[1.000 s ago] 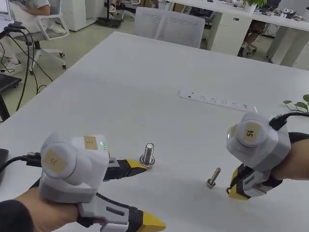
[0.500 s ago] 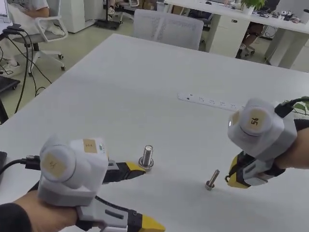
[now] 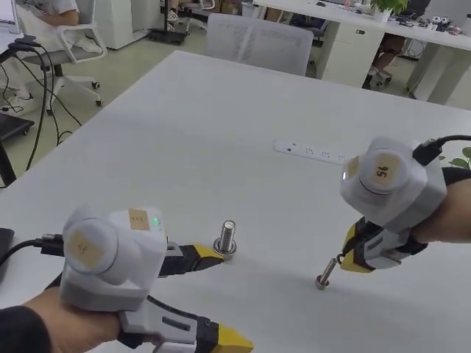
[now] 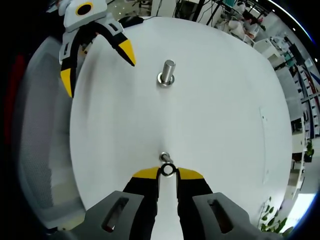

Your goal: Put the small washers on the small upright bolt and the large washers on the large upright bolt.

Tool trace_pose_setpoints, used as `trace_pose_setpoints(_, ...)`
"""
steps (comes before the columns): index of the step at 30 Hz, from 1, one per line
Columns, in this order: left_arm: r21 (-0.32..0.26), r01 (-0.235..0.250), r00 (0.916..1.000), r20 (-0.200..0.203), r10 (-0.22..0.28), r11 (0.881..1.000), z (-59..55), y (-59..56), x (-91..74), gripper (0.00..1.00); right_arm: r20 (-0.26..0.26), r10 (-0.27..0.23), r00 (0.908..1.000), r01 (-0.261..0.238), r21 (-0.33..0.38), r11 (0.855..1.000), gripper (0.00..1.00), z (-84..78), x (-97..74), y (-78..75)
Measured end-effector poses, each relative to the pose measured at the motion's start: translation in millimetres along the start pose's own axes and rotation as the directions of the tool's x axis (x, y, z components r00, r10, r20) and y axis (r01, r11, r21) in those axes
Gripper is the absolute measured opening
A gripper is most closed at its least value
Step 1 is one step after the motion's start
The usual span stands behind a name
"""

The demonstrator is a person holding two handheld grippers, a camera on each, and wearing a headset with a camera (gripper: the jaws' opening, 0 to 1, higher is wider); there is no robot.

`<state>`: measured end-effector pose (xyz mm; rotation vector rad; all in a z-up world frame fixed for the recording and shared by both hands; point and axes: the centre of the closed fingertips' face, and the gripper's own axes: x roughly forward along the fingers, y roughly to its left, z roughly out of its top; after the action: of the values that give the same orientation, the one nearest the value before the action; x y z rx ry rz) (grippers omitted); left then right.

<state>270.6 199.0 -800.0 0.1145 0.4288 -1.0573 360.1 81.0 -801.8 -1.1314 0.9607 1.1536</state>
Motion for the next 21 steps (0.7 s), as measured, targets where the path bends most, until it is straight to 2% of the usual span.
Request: trace_pose_setpoints(21,-0.008,-0.011,0.9999,-0.004,0.011,1.000,-2.2,2.7,0.5,0.69,-0.008,0.024,0.9997,-0.024,-0.009,1.000,0.14,-0.6,15.0,-3.2)
